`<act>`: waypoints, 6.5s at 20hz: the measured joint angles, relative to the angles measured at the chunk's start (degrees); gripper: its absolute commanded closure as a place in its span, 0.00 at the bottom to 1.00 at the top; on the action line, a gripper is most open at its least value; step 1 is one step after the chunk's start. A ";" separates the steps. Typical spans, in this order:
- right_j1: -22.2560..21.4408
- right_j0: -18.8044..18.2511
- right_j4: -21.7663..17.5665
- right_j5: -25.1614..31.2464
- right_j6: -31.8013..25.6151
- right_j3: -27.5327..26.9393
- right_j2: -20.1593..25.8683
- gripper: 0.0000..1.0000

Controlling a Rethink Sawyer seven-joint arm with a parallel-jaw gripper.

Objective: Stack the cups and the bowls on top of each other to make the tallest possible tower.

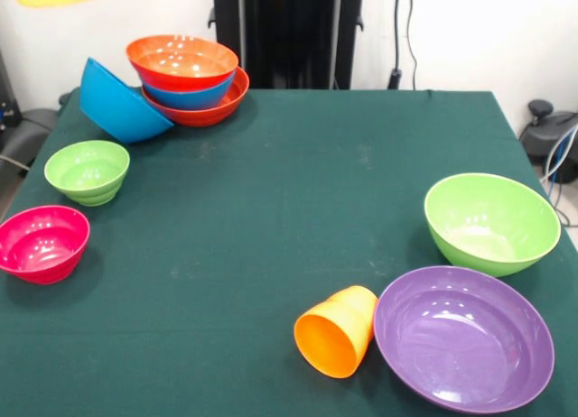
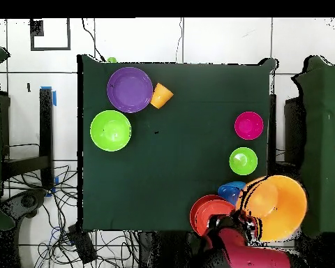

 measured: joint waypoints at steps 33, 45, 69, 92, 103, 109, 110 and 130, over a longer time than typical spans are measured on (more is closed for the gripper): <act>20.49 27.55 -17.04 -5.47 25.46 1.15 -22.85 1.00; 28.33 31.90 -20.59 -9.65 28.13 0.36 -29.00 1.00; 23.90 31.08 -14.17 -9.90 28.15 0.25 -29.69 0.00; 7.40 12.34 12.16 12.21 12.76 -7.01 -19.71 0.00; 16.59 1.97 16.94 3.55 12.19 -13.14 -10.66 0.00; 22.39 -6.68 16.17 2.95 11.81 -16.86 -5.35 0.00; 23.35 -8.34 15.79 2.96 11.49 -17.68 -4.40 0.00; 46.56 -30.78 7.88 8.52 -16.58 -42.33 10.61 0.00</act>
